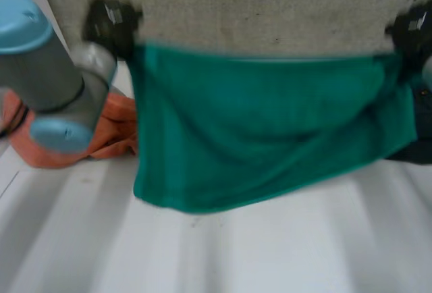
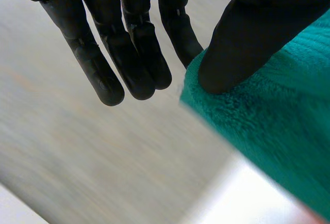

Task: Fold the laundry.

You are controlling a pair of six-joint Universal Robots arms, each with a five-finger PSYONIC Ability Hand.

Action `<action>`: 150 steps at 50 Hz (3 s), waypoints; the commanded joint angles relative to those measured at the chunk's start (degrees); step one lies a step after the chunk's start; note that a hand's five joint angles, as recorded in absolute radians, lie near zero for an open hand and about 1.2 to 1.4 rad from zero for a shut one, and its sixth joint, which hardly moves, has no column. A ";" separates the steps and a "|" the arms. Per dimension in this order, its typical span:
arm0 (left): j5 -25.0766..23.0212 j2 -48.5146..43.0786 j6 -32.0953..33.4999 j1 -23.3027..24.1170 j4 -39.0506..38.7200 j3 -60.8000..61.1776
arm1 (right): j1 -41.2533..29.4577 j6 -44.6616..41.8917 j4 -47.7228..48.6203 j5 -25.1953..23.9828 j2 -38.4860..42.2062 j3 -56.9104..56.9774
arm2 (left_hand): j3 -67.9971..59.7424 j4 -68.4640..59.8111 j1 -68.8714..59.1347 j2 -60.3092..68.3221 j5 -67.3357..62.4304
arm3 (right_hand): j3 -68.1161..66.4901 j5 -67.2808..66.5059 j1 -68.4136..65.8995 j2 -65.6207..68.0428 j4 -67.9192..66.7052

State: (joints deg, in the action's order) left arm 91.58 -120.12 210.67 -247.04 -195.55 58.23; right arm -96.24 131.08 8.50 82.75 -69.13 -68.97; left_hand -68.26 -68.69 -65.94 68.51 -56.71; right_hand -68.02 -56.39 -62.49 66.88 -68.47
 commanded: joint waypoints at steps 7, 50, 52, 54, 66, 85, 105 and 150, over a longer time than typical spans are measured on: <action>1.15 1.03 -0.44 -1.16 -17.59 -4.80 | -1.15 8.49 28.33 1.89 -0.75 0.94 | -11.74 -11.31 -14.06 11.49 -13.29 | -11.98 -13.61 -17.51 13.12 -11.53; -6.76 37.86 9.85 -4.50 29.17 45.92 | 12.04 -8.48 -42.96 -9.18 -20.35 -18.30 | -11.74 -11.31 -14.06 11.49 -13.29 | -11.98 -13.61 -17.51 13.12 -11.53; -6.68 33.30 10.46 -4.42 27.51 45.84 | 12.04 -8.21 -42.26 -9.27 -19.04 -19.27 | -11.74 -11.31 -14.06 11.49 -13.29 | -11.98 -13.61 -17.51 13.12 -11.53; -6.68 29.00 10.64 -4.33 25.92 45.23 | 12.04 -8.21 -40.51 -9.27 -14.14 -20.06 | -11.74 -11.31 -14.06 11.49 -13.29 | -11.98 -13.61 -17.51 13.12 -11.53; -3.70 1.66 10.55 -3.27 14.15 13.47 | -2.11 -0.83 -23.73 4.70 4.78 1.27 | -11.74 -11.31 -14.06 11.49 -13.29 | -11.98 -13.61 -17.51 13.12 -11.53; -1.31 -0.29 4.50 -5.29 -21.21 -1.73 | -5.10 12.53 29.30 5.59 4.43 7.18 | -11.74 -11.31 -14.06 11.49 -13.29 | -11.98 -13.61 -17.51 13.12 -11.53; -7.38 -1.00 4.13 -4.94 -17.33 28.25 | -4.57 12.09 16.64 0.57 16.83 -6.08 | -11.74 -11.31 -14.06 11.49 -13.29 | -11.98 -13.61 -17.51 13.12 -11.53; -0.35 -3.53 16.88 -2.84 5.70 21.15 | -2.02 -1.62 4.23 3.56 11.20 -15.33 | -11.74 -11.31 -14.06 11.49 -13.29 | -11.98 -13.61 -17.51 13.12 -11.53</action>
State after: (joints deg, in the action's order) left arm 87.54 -114.80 227.86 -251.05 -189.35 89.25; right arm -95.75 129.34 8.53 83.46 -64.47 -90.23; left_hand -68.34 -68.92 -65.94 68.56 -57.06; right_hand -68.21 -58.52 -62.49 67.31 -68.65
